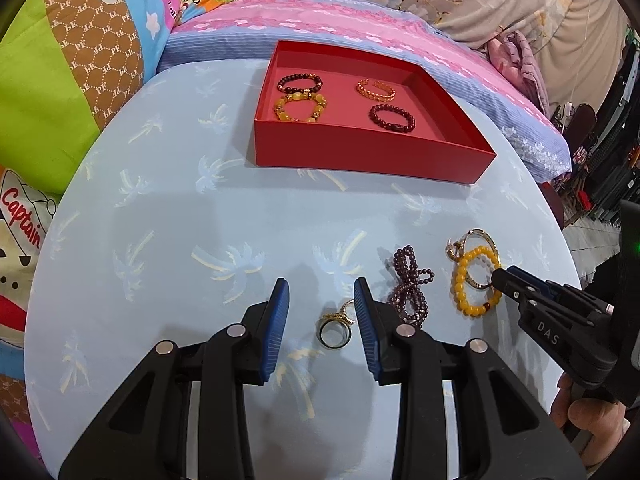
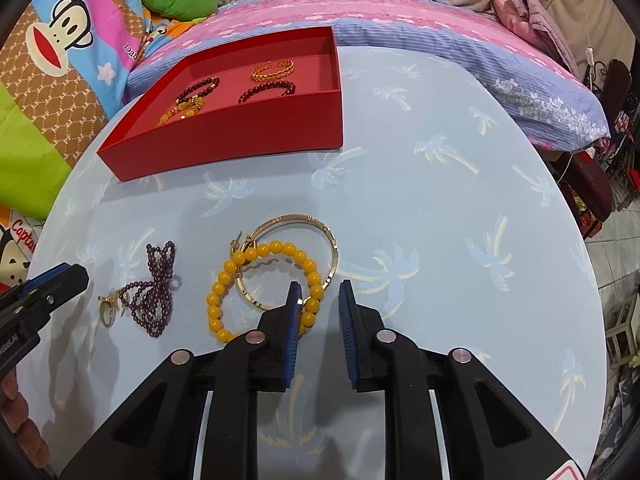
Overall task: Organize jewelry
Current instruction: 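Grasp the garnet bead bracelet with the left gripper while the right gripper grasps the orange-yellow bead bracelet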
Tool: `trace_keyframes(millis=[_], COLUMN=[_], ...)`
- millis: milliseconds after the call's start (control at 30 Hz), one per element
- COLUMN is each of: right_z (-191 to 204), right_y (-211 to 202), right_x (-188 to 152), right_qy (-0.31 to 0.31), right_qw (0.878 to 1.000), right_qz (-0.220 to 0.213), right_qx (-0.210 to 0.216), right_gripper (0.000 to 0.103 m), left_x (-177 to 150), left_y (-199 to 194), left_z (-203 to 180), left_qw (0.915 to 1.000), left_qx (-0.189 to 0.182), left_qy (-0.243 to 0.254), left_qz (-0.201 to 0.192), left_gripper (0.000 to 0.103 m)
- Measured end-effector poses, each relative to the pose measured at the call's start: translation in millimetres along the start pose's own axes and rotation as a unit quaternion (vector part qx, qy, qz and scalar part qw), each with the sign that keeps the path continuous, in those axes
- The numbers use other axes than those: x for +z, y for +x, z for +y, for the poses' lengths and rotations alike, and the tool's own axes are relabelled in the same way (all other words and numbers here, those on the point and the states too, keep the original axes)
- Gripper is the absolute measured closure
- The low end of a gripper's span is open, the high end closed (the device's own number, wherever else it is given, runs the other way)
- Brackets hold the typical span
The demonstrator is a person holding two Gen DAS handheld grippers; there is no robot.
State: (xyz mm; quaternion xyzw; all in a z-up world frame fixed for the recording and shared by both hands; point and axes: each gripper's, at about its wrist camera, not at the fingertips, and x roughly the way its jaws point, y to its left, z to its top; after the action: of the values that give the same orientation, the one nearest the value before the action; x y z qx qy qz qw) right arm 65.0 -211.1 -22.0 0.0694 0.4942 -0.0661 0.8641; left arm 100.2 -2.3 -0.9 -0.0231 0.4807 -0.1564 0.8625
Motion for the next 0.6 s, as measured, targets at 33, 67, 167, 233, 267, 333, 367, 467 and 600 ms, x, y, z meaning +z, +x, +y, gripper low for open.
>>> trace_keyframes(millis=[33, 67, 167, 233, 267, 333, 367, 467, 600], right_z=[-0.7, -1.8, -5.5, -7.3, -7.6, -7.4, -6.8, -6.3, -5.4], right_y=[-0.7, -1.4, -4.1, -5.5, -6.3, -7.6, -8.1, -8.9, -9.7], right_x=[-1.0, -2.3, -7.6, -11.9, -14.2, -17.2, -18.2, -19.8, -20.9], right_qy=[0.001, 0.001, 0.005, 0.006, 0.006, 0.003, 0.002, 0.002, 0.001], right_qw=[1.000, 1.000, 1.000, 1.000, 1.000, 1.000, 1.000, 1.000, 1.000], right_qz=[0.001, 0.003, 0.008, 0.012, 0.013, 0.012, 0.012, 0.012, 0.015], right_qx=[0.001, 0.001, 0.003, 0.004, 0.005, 0.004, 0.003, 0.004, 0.007], right_gripper=[0.089, 0.090, 0.092, 0.093, 0.093, 0.093, 0.094, 0.095, 0.096], left_x=[0.1, 0.0, -1.0, -2.0, -2.5, -3.9, -4.6, -5.6, -5.9], left_y=[-0.4, -0.7, -1.9, -2.1, -1.8, 0.1, 1.3, 4.9, 9.9], left_z=[-1.1, -2.5, -6.5, -10.3, -12.0, -15.4, -17.5, -22.8, -30.0], left_qw=[1.0000, 1.0000, 0.9999, 0.9998, 0.9997, 0.9996, 0.9995, 0.9991, 0.9985], left_qx=[-0.002, -0.004, -0.010, -0.016, -0.020, -0.024, -0.027, -0.035, -0.043], left_qy=[0.001, 0.002, 0.007, 0.010, 0.012, 0.015, 0.016, 0.018, 0.026], left_qz=[0.000, 0.000, 0.000, 0.002, 0.003, 0.007, 0.009, 0.016, 0.022], left_gripper=[0.071, 0.071, 0.071, 0.071, 0.071, 0.071, 0.071, 0.071, 0.071])
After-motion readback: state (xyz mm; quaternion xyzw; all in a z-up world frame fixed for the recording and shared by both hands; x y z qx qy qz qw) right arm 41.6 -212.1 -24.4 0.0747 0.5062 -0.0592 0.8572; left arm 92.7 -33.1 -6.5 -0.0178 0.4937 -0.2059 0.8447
